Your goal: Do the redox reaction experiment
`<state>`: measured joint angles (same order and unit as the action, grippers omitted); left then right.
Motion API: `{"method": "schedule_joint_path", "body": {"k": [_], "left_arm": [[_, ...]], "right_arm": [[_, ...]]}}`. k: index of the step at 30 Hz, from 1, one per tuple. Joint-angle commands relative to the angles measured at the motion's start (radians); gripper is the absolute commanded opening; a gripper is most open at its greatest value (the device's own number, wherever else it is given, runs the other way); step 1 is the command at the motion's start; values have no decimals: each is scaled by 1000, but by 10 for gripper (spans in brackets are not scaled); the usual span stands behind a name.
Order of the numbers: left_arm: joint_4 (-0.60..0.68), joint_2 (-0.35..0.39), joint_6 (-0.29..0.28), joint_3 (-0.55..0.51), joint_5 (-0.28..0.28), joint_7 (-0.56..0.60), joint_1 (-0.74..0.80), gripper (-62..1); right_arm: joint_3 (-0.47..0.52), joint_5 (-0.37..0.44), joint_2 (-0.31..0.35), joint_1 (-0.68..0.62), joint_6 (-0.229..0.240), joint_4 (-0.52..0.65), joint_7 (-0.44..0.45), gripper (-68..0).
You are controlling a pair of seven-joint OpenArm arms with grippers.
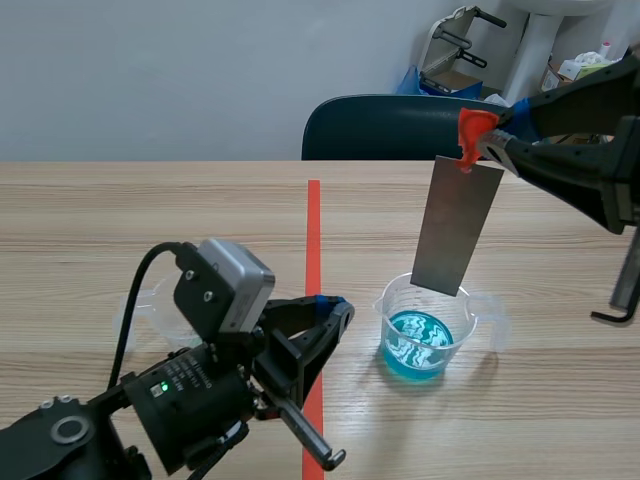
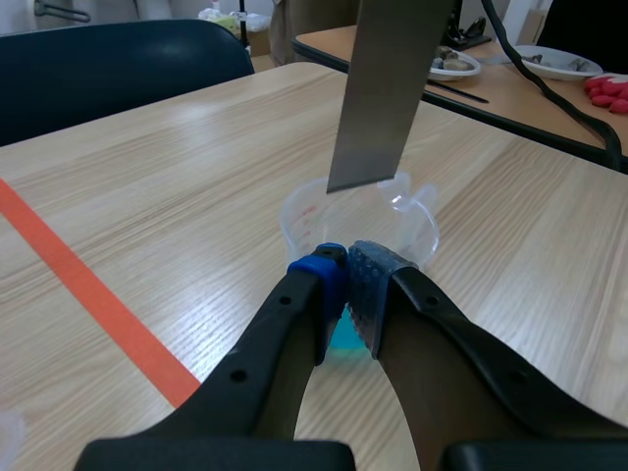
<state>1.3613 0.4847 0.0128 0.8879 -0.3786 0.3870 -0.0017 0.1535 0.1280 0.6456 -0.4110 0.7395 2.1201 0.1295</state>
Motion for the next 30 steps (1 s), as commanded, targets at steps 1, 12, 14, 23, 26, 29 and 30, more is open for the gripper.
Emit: {"method": "schedule_joint_path", "body": {"k": [1, 12, 14, 23, 26, 29, 30], "left_arm": [[-8, -33, -11, 12, 1, 9, -27, -578], [-217, -203, -12, 56, 2, -10, -167, -578], [-246, -225, -12, 56, 2, -10, -182, -578], [-290, -272, -11, 55, 6, -14, -213, -578], [-290, -283, -10, 55, 6, -14, -215, -578], [-290, -285, -7, 55, 9, -14, -215, -578], [-290, -285, -7, 55, 9, -16, -214, -578]], "right_arm": [[5, 14, 10, 6, 6, 13, 11, -667], [5, 14, 10, 6, 6, 13, 11, -667], [5, 14, 10, 6, 6, 13, 11, -667], [5, 14, 10, 6, 6, 13, 10, -667], [5, 14, 10, 6, 6, 13, 11, -667], [5, 14, 10, 6, 6, 13, 11, -667], [5, 14, 10, 6, 6, 13, 11, -667]]}}
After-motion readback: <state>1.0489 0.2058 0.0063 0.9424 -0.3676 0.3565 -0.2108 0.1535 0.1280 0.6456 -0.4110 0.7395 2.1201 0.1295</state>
